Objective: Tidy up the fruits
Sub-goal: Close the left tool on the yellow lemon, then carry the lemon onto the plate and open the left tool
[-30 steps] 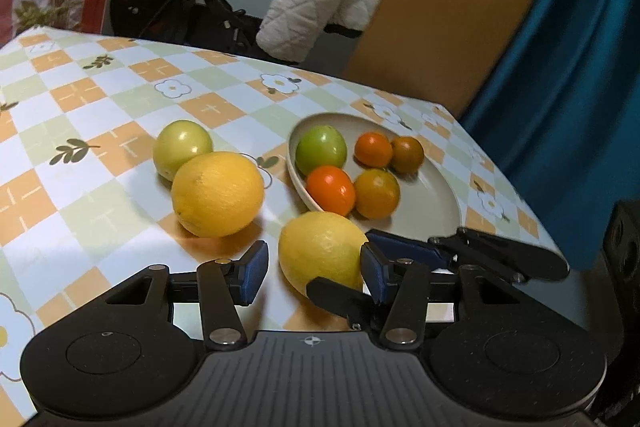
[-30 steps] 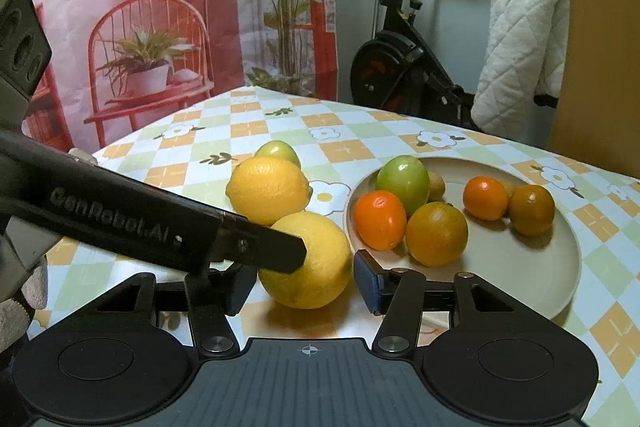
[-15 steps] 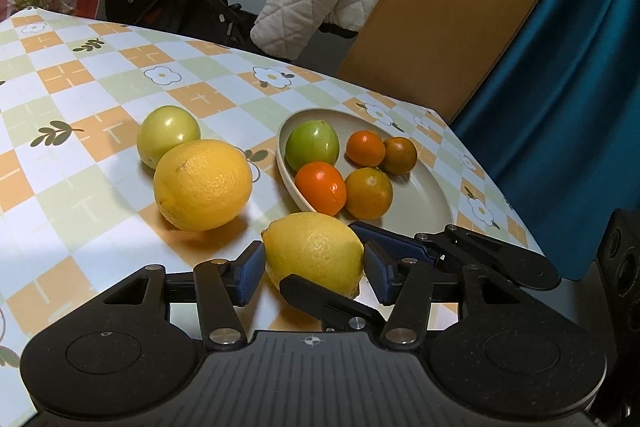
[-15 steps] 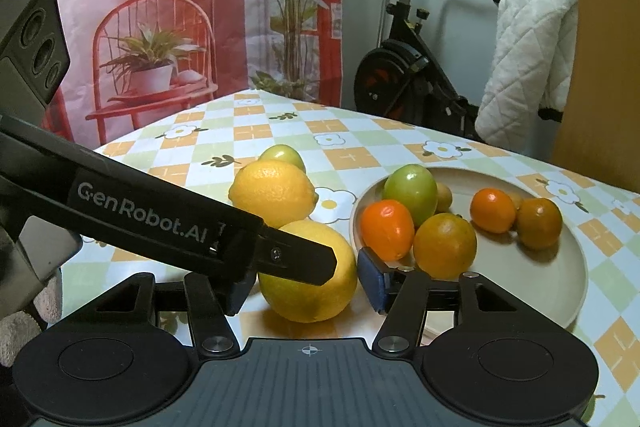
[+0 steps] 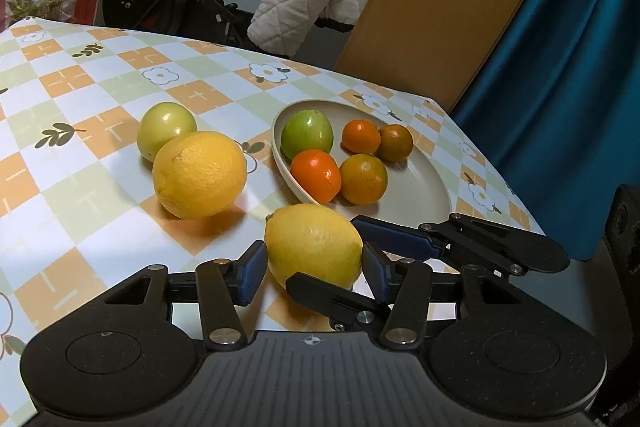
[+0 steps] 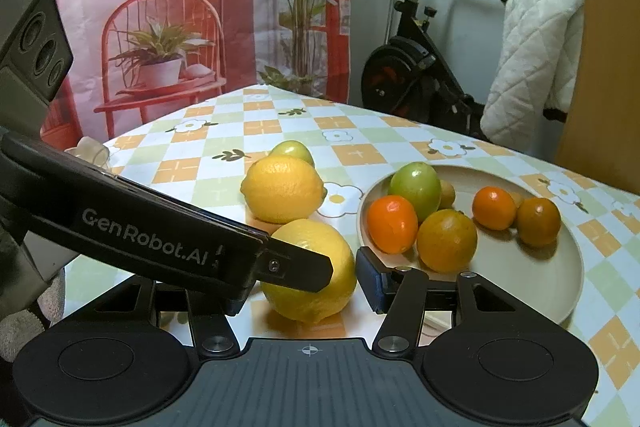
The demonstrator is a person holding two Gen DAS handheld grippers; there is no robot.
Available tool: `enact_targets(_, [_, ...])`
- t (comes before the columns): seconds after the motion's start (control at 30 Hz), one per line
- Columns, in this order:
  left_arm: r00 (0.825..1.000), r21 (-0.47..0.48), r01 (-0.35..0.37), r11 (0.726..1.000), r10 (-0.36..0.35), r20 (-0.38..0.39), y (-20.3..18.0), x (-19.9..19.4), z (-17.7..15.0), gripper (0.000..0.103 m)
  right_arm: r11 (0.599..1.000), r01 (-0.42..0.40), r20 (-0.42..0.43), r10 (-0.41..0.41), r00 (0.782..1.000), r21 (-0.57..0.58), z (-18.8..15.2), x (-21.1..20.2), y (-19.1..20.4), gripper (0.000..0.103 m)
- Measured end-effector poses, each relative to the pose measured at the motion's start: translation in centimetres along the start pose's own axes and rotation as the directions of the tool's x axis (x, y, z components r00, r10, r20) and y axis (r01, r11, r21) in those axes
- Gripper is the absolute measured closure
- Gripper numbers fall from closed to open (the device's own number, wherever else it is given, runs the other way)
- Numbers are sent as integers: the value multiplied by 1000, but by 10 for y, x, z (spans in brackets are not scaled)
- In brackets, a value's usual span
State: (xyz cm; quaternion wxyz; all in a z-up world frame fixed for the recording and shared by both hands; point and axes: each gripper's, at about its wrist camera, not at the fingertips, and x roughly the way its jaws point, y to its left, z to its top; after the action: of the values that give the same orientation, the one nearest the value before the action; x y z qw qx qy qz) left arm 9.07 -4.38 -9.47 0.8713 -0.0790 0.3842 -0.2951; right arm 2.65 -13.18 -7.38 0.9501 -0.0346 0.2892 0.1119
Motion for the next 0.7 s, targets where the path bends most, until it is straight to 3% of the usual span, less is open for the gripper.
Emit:
enact_targets(0.23, [1000,5,-4,1000,4,-4,0,3,-1,49,1000,5,-10,-5,1000,17,-4,4,-3,48])
enact_targets(0.5, [1000,14,-16,1000,16,1,-2,0,-1,50,1000,11,-9,-11,1000,-1,-3,5,0,53])
enact_targets(0.7, [999,37,-21,999,20,32,-9,-10,2,50,1000,9,27,-9,1000,-1,1,-4,-1,53])
